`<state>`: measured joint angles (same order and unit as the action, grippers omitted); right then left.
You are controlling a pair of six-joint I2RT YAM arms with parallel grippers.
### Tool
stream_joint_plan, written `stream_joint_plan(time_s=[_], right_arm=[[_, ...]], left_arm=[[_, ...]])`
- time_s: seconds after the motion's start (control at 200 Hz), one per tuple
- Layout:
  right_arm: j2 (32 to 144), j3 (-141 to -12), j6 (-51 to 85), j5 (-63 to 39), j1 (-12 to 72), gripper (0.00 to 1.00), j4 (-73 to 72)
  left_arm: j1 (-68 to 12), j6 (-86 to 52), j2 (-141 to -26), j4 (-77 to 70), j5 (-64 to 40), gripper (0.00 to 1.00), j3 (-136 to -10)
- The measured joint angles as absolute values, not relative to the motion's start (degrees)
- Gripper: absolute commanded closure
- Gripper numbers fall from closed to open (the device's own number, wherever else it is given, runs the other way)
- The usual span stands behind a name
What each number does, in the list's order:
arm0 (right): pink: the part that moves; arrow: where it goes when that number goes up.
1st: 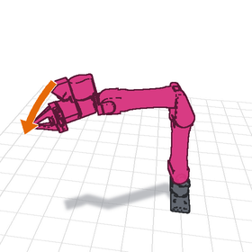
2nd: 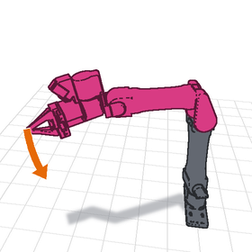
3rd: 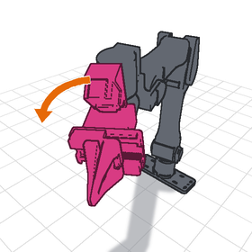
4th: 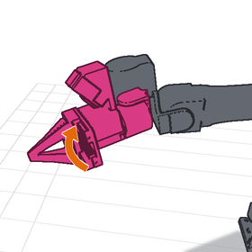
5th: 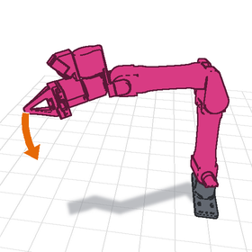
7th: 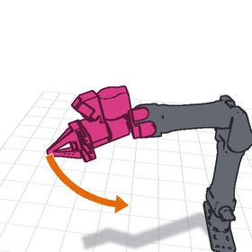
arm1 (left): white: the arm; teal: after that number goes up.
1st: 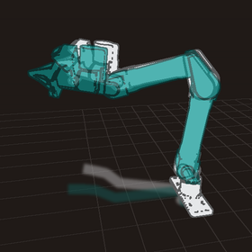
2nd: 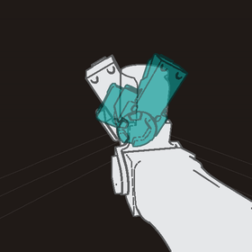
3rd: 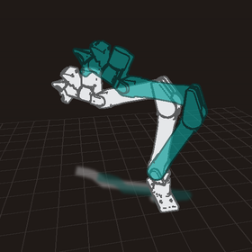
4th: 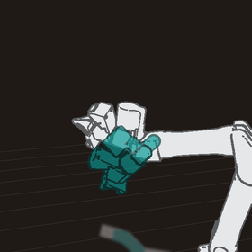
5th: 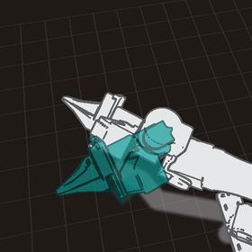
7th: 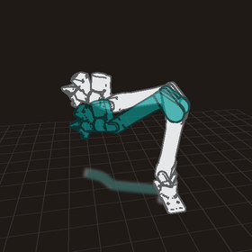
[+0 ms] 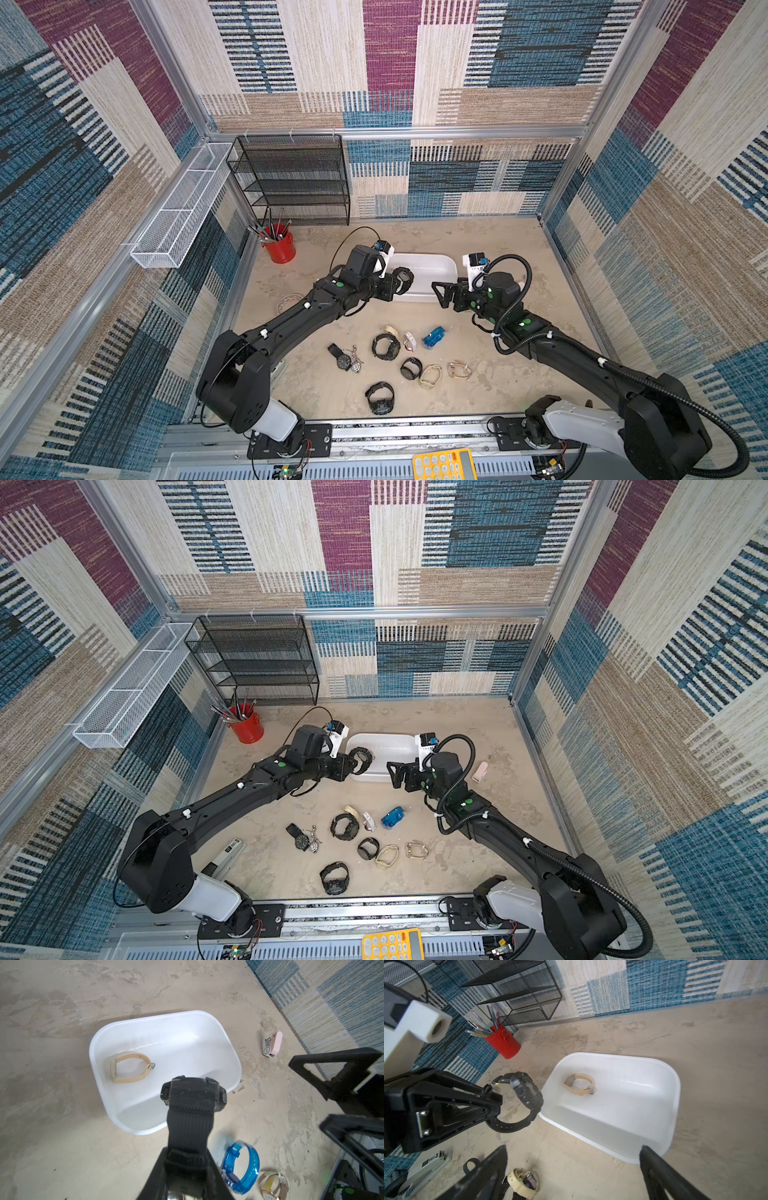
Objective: Put the watch into the storage box
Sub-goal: Pick up the item at the center of the board, then place the storage box down.
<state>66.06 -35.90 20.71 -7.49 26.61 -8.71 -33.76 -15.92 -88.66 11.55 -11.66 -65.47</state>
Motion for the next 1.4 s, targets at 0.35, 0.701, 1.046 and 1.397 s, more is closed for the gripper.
stream_joint_plan(time_s=[0.35, 0.701, 1.046, 1.397], right_arm=[[63.3, -34.8, 22.2, -7.3, 23.7, 0.00, -7.4], [62.9, -35.2, 20.8, -6.3, 23.7, 0.00, -6.1], [62.0, -34.9, 20.4, -5.2, 23.7, 0.00, -5.7], [61.4, -34.9, 20.3, -4.3, 23.7, 0.00, -5.6]], left_arm=[[-35.9, -15.9, -101.6, 9.0, -16.3, 0.85, -76.8], [-37.0, -16.1, -113.9, 8.8, -20.3, 0.84, -87.7], [-37.1, -17.9, -121.2, 8.8, -21.4, 0.84, -93.3], [-37.1, -20.6, -127.6, 8.8, -21.8, 0.84, -98.8]])
